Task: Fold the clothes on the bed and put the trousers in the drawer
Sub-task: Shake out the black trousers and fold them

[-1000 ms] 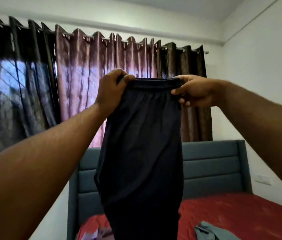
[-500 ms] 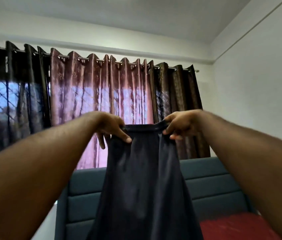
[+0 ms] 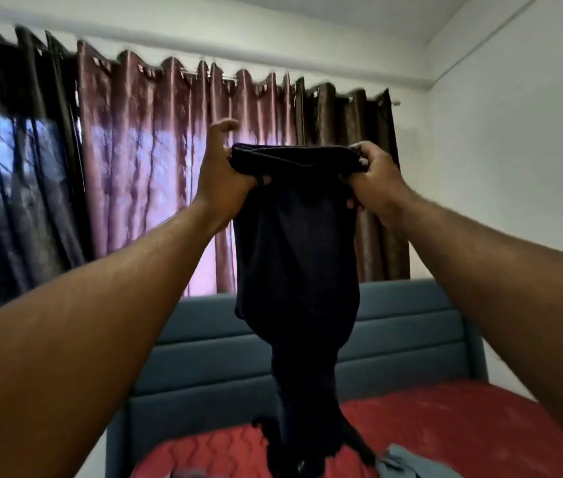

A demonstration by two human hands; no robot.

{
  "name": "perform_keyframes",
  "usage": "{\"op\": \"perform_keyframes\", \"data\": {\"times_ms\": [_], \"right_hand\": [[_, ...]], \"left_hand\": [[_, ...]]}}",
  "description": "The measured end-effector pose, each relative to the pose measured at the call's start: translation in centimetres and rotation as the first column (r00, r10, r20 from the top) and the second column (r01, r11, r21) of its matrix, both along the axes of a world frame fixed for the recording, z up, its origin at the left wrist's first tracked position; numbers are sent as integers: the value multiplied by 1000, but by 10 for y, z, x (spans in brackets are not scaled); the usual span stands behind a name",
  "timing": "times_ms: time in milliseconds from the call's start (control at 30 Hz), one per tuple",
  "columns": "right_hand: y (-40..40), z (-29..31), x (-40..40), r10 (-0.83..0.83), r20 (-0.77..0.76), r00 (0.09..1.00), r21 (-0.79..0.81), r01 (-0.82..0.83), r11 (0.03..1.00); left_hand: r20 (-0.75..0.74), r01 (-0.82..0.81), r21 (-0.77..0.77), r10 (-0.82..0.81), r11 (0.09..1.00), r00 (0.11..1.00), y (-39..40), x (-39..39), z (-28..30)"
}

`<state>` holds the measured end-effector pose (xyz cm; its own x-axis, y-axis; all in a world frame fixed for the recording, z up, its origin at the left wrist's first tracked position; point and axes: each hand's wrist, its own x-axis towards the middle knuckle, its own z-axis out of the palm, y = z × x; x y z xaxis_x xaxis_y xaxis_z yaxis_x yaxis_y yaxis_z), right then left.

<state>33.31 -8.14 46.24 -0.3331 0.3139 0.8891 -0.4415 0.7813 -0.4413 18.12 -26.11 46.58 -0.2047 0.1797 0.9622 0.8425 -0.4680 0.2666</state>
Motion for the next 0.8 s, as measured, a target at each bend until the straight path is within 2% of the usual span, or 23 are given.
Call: {"op": "perform_keyframes", "data": {"times_ms": [100, 133, 200, 233, 300, 367, 400, 467, 533, 567, 600, 633, 733, 800], "right_hand": [[6, -93, -7, 148, 126, 981, -283, -107, 953], [4, -140, -5, 185, 188, 964, -370, -105, 923], [2, -233, 3, 253, 343, 905, -470, -68, 880], [-4, -289, 12, 288, 459, 840, -483, -36, 875], [-16, -393, 36, 349, 701, 622, -455, 13, 890], [-29, -482, 60, 359, 883, 303, -392, 54, 918], [-35, -523, 70, 370, 919, 140, -382, 72, 921], [-40, -581, 84, 380, 918, -113, -371, 92, 924], [-42, -608, 88, 371, 884, -283, -371, 56, 927], [-41, -615, 86, 379, 859, -344, -387, 48, 921], [-38, -616, 82, 387, 838, -383, -400, 50, 915], [-34, -618, 75, 395, 824, -407, -396, 84, 914], [-20, -616, 50, 386, 817, -429, -339, 186, 922], [-4, -618, 28, 332, 819, -467, -269, 198, 943]], "left_hand": [[227, 141, -205, -93, 969, 969, -2, 1, -90], [286, 167, -300, -78, 939, 955, -5, 0, -138], [313, 189, -543, -11, 818, 950, -14, -3, -234], [298, 188, -686, 37, 703, 954, -22, -1, -296], [216, 171, -912, 81, 374, 973, -39, 10, -412], [136, 136, -991, 88, 10, 987, -53, 29, -510], [105, 114, -982, 71, -150, 992, -61, 43, -548], [123, 122, -911, 23, -394, 992, -66, 69, -600], [183, 151, -819, -2, -553, 983, -62, 88, -619], [218, 182, -788, 10, -587, 976, -57, 89, -622], [242, 218, -791, 34, -571, 970, -52, 84, -622], [248, 242, -823, 60, -515, 967, -45, 75, -624], [184, 231, -951, 227, -206, 957, -21, 32, -629], [278, 302, -953, 365, -9, 889, -1, 4, -634]]}}
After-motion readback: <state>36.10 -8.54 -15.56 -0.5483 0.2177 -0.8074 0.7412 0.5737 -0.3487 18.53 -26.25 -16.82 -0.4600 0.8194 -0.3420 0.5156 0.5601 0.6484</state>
